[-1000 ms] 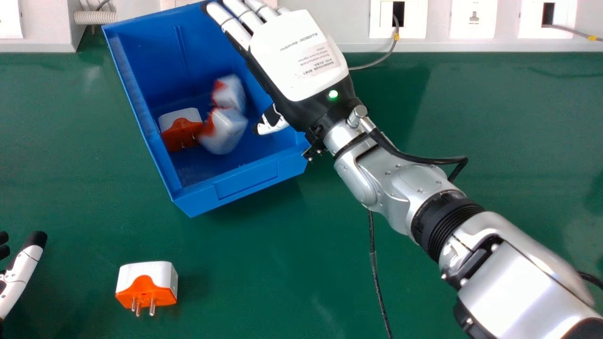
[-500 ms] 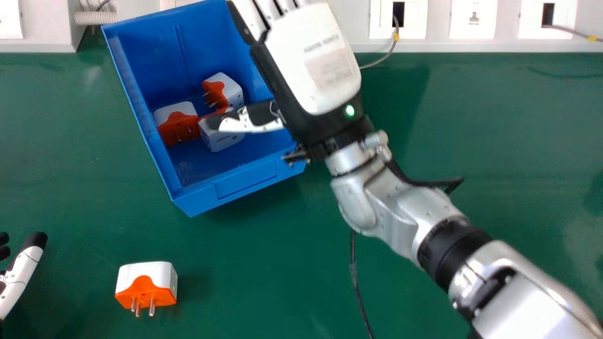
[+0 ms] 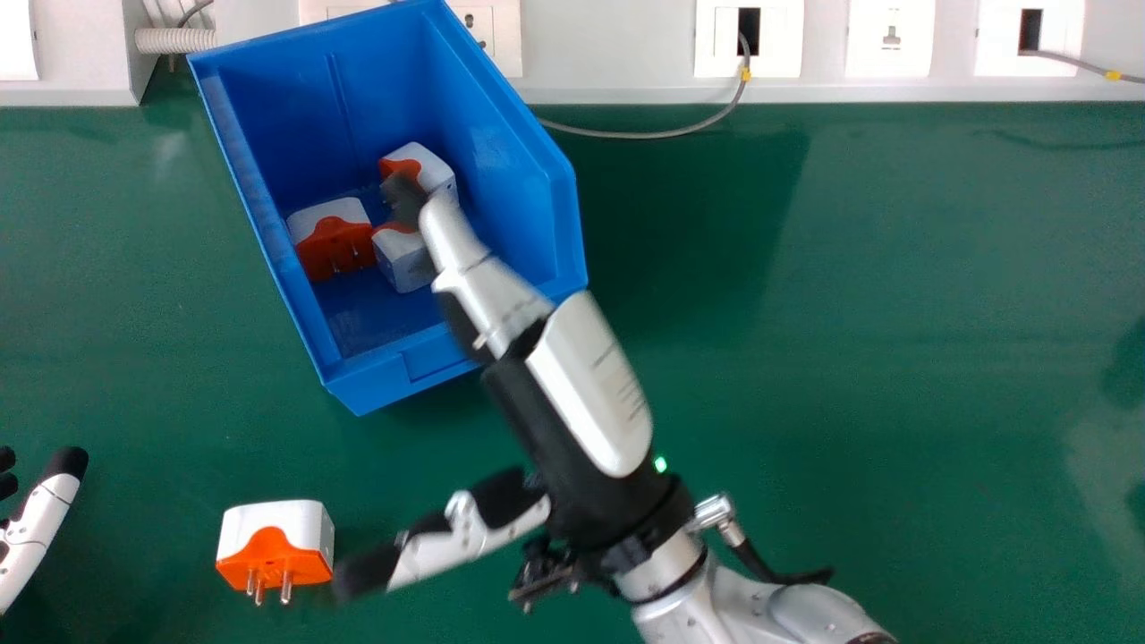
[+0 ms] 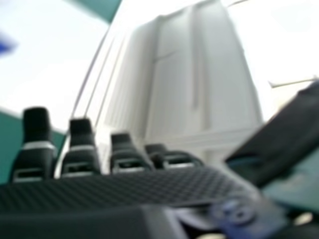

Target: Pick all objects and put in blue box

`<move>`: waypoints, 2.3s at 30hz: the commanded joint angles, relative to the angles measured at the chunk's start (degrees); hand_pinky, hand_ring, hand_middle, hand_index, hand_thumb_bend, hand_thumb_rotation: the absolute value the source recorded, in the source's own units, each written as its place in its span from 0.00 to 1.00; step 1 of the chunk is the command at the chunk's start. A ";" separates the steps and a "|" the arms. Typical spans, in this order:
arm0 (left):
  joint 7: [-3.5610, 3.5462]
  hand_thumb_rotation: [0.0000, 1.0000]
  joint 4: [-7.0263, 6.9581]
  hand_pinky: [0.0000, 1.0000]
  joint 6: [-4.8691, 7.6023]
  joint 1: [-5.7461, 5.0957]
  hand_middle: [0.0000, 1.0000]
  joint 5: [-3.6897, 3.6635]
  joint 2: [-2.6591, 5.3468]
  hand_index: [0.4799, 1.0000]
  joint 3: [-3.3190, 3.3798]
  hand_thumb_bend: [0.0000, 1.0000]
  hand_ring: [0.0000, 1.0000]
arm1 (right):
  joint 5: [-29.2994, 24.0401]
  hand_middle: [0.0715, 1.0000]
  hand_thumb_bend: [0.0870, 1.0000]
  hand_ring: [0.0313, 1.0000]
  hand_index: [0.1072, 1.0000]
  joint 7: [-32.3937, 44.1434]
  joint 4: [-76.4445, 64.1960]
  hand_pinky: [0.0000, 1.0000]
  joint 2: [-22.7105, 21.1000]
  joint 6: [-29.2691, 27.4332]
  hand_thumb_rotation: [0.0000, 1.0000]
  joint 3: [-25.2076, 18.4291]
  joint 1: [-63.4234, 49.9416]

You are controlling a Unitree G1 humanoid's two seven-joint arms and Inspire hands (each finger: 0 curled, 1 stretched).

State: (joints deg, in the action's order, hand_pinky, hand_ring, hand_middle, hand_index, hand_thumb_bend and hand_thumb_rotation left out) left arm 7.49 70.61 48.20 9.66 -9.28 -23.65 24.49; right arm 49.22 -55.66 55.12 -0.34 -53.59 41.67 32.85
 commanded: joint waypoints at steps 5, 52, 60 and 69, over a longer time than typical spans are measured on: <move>-0.44 0.35 2.02 0.67 -2.70 -2.80 0.72 0.96 1.55 0.50 -0.84 0.85 0.73 | 3.09 0.90 1.00 0.80 0.99 4.81 0.84 0.67 -0.02 -2.56 0.59 2.72 1.34; 0.28 0.32 1.89 0.65 -2.10 -2.81 0.71 0.99 1.80 0.48 -1.27 0.83 0.71 | 7.35 0.92 1.00 0.88 0.92 16.69 18.62 0.75 11.27 17.92 0.49 9.08 16.62; -0.26 0.32 1.96 0.66 -2.29 -2.52 0.72 0.61 1.93 0.49 -1.03 0.83 0.72 | 8.27 0.80 0.99 0.73 0.79 19.21 19.42 0.65 12.16 20.63 0.35 11.35 16.27; 1.30 0.32 1.87 0.65 -2.06 -2.42 0.71 1.48 2.11 0.47 -1.82 0.82 0.71 | 9.38 0.77 0.85 0.70 0.70 19.42 19.90 0.57 14.09 22.47 0.15 14.08 14.28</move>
State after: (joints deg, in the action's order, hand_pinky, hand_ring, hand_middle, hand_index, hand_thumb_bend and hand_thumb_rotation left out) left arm 9.06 70.44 49.29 9.31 -9.04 -23.22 23.61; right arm 57.74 -36.83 74.43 7.63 -31.72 54.71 47.58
